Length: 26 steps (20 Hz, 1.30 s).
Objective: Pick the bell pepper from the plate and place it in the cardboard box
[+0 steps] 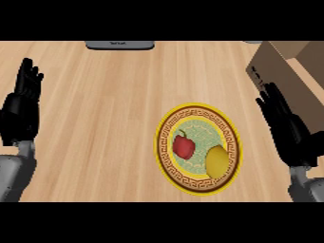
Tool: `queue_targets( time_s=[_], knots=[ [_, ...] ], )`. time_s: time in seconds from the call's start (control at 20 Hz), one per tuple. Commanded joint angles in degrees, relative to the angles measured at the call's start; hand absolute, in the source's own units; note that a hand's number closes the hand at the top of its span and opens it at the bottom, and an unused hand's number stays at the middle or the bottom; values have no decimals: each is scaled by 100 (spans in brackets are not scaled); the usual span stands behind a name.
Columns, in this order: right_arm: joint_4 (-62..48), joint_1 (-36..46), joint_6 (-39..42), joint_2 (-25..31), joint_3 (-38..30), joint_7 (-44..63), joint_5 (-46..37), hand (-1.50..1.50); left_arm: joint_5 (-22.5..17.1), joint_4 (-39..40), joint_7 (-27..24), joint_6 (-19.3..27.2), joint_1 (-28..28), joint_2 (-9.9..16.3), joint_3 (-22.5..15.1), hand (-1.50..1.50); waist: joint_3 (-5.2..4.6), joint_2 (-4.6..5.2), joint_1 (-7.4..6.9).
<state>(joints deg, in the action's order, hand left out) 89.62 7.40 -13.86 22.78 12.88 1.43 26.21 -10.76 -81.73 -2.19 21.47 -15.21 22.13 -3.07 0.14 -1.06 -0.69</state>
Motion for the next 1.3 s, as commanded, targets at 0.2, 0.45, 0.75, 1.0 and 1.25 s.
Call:
queue_targets(
  time_s=[0.2, 0.45, 0.75, 1.0, 1.25],
  knots=[
    [509, -1275, -2184, -797, -1309, -1417, -399, 150, -541, -274, 344, -247, 553, -171, 123, 0, -7, -56, 539],
    [18, -2525, -3748, -1418, -1046, -1916, -1469, -150, -802, -408, 480, -559, 840, -360, -87, 0, -21, 35, 376],
    [909, -3706, -4422, -1788, 365, -2916, -2982, -150, -890, -694, 838, -667, 751, -346, -140, 0, -26, 87, 153],
    [1208, -4390, -3844, -325, 876, -1155, -3907, -150, -683, -934, 838, -489, 752, -491, -355, 0, -53, 148, 18],
    [2280, -4710, -3168, 298, 1516, 375, -4518, -150, -662, -972, 991, -529, 668, -487, -443, 0, -71, 190, -97]
  ],
)
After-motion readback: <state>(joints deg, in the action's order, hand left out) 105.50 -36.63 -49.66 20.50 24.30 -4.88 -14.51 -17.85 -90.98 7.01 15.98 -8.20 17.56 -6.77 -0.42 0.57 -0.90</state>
